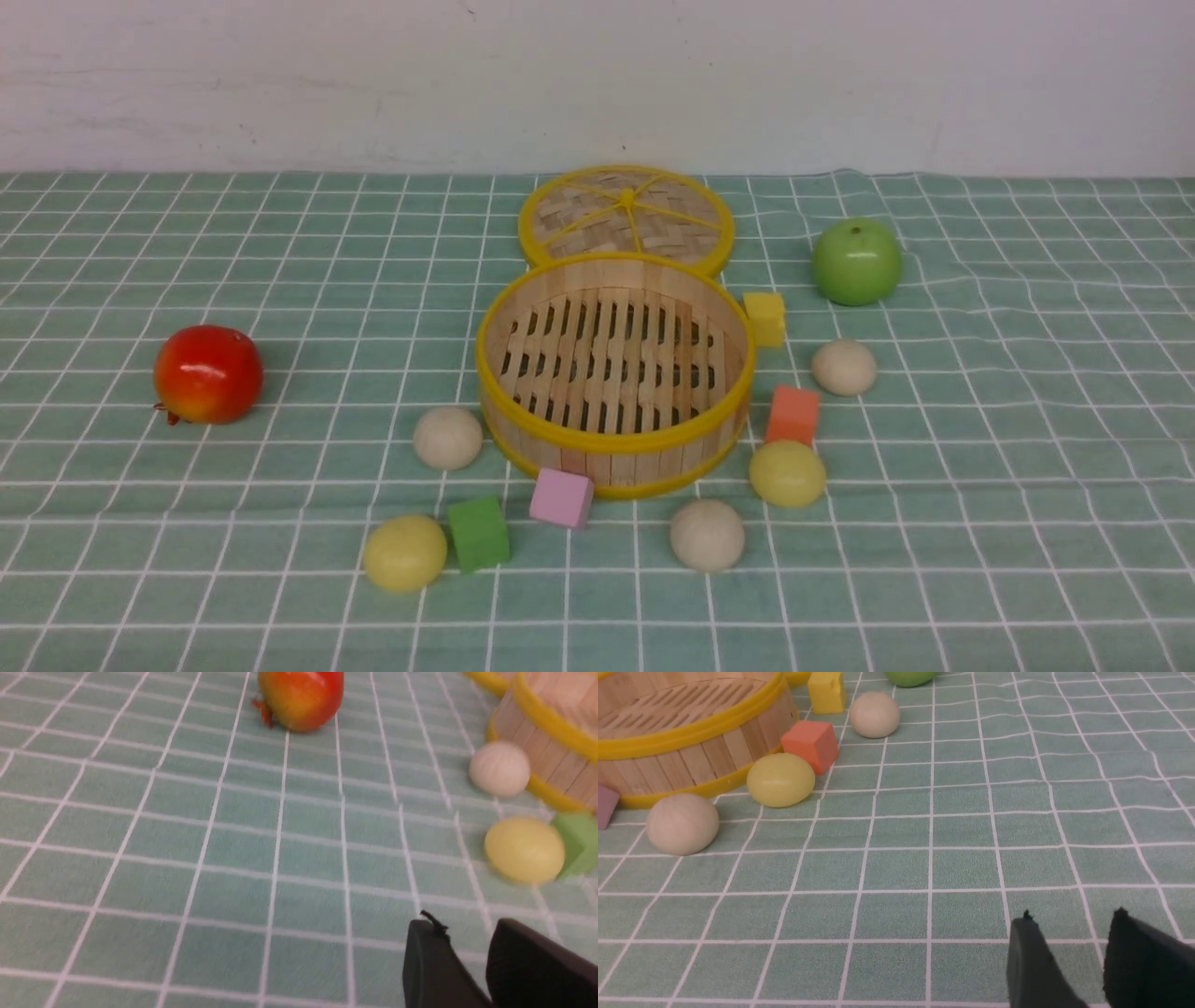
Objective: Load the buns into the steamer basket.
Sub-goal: Use the left arm to grab a steamed stuffed bun
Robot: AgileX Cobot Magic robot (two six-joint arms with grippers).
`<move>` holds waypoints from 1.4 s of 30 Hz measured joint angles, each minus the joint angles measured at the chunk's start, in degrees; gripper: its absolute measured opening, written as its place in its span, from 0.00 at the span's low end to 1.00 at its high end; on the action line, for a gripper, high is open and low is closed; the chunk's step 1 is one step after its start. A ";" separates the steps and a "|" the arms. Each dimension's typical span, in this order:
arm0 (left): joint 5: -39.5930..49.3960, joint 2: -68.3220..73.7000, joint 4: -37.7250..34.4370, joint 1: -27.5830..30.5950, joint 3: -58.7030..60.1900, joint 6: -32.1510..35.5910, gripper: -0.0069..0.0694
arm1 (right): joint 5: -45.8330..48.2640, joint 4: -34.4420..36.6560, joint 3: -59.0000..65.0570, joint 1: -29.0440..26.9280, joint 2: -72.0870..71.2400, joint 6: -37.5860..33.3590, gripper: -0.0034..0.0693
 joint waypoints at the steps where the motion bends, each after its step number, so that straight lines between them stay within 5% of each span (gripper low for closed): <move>1: -2.01 0.00 -3.16 0.00 0.00 -2.02 0.33 | 0.00 0.00 0.00 0.00 0.00 0.00 0.38; 10: -17.15 0.00 -27.36 0.00 0.00 -13.71 0.34 | 0.00 0.00 0.00 0.00 0.00 0.00 0.38; 15: -21.62 0.00 -30.60 0.00 -0.24 -14.13 0.34 | 0.00 0.00 0.00 0.00 0.00 0.00 0.38; 23: 8.78 6.69 -20.46 0.07 -20.80 -3.53 0.09 | 0.00 0.04 0.00 0.00 0.00 0.00 0.38; 30: 36.32 33.06 -14.51 0.07 -38.66 0.38 0.07 | 0.00 0.04 0.00 0.00 0.00 0.00 0.38; 38: 34.05 56.67 -16.48 -0.47 -47.09 9.71 0.07 | 0.00 0.04 0.00 0.00 0.00 0.00 0.38; 42: 32.95 65.33 -17.46 -8.64 -50.10 12.84 0.07 | 0.00 0.04 0.00 0.00 0.00 0.00 0.38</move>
